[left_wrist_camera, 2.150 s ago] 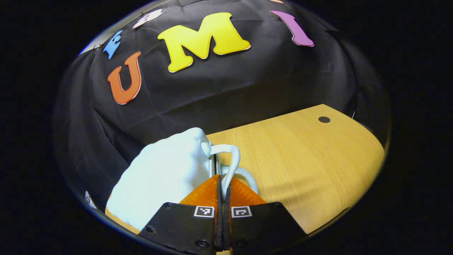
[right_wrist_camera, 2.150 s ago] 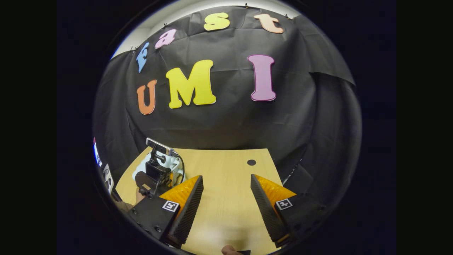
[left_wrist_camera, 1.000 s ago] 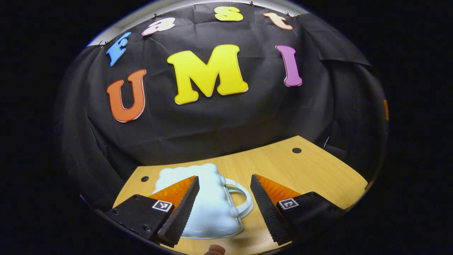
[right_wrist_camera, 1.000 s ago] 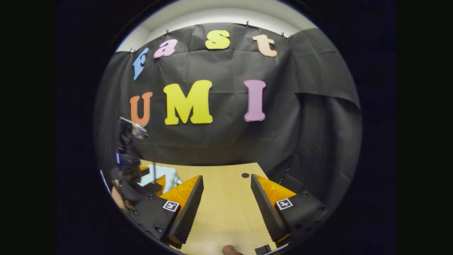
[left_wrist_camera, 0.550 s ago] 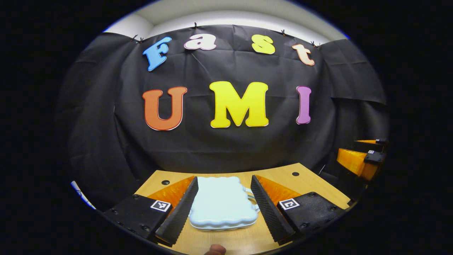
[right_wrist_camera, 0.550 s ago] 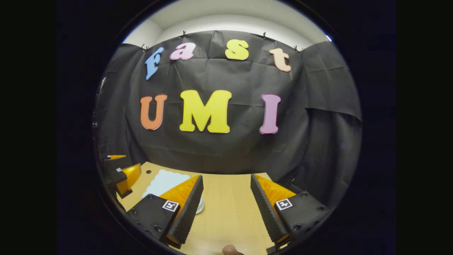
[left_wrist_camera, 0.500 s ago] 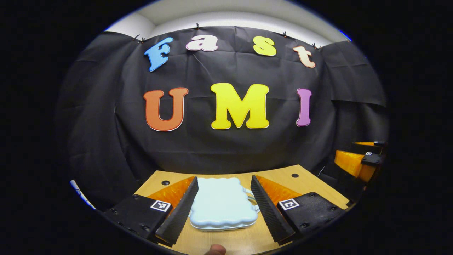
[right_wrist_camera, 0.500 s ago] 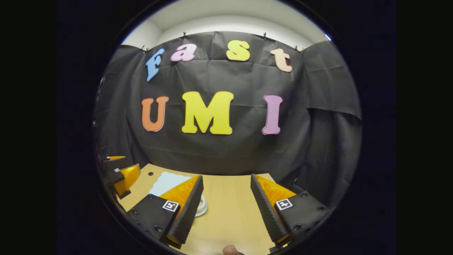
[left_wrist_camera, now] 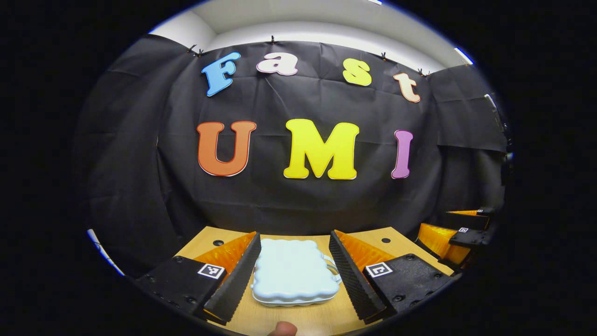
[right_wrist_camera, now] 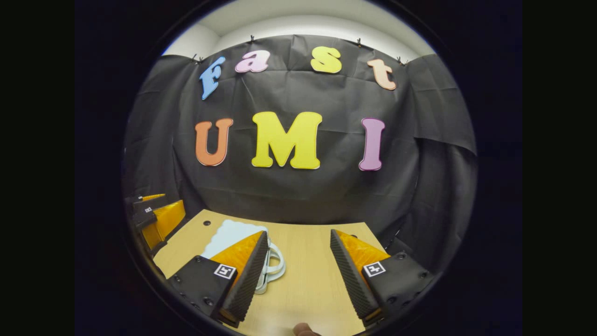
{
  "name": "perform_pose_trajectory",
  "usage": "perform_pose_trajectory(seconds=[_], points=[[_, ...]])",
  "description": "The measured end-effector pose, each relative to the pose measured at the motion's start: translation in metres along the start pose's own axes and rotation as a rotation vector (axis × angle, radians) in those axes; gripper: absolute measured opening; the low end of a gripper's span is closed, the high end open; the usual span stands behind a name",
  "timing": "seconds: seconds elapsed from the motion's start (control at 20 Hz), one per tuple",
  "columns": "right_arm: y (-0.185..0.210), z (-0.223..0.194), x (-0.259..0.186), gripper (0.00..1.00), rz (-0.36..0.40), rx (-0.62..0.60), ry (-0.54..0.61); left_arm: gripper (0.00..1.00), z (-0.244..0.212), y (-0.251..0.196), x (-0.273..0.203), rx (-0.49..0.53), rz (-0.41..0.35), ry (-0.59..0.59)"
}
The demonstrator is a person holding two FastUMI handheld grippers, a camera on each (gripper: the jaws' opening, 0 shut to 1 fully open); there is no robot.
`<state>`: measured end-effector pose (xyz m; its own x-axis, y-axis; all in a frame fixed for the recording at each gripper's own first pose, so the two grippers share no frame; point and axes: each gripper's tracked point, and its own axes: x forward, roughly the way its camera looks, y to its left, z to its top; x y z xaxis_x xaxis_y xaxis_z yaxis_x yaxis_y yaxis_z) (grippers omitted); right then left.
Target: First open the suitcase, pack the skin care products into it, and then close the suitcase.
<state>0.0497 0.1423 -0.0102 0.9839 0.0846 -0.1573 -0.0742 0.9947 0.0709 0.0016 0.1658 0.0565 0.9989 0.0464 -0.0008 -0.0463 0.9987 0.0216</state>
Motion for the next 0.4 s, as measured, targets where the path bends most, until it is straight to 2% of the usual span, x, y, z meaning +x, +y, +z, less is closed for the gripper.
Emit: perform_pose_trajectory(seconds=[0.4], points=[[0.0069,-0.0001,0.0001,0.80,0.024,0.004,0.009,0.94,-0.0030,-0.0029,0.0002,-0.010,-0.015,0.008]])
